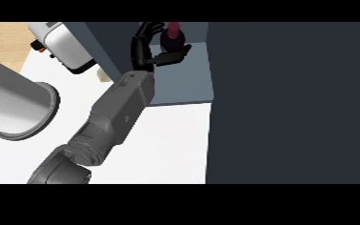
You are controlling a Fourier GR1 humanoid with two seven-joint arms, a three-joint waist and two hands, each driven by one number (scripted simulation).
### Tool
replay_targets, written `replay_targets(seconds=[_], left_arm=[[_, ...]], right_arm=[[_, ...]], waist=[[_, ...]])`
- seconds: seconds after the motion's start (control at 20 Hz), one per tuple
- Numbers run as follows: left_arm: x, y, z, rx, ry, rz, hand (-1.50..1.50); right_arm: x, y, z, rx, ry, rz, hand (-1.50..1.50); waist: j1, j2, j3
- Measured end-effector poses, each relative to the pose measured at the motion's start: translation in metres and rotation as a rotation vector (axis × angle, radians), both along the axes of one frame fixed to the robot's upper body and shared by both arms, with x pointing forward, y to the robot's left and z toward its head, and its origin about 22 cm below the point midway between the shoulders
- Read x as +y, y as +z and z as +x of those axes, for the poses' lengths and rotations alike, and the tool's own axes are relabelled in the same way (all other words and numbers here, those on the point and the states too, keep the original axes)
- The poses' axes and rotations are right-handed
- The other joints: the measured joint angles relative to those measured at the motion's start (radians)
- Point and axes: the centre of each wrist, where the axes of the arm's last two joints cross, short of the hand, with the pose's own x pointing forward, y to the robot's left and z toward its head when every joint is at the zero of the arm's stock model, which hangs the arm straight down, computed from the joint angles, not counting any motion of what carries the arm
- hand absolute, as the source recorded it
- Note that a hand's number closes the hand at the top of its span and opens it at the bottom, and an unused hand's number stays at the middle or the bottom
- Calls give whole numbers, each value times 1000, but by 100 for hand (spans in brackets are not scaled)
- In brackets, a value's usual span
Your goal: Pick up the wine, place it into the cabinet and close the cabinet
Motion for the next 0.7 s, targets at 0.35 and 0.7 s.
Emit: replay_targets(seconds=[0.35,0.7], left_arm=[[5,-6,-2,20,30,61,-150],[8,-17,-7,34,57,112,-150]], right_arm=[[0,5,0,3,-12,1,-150],[-1,2,0,-1,-7,-9,-150]], waist=[[-8,2,0],[-13,5,1]])
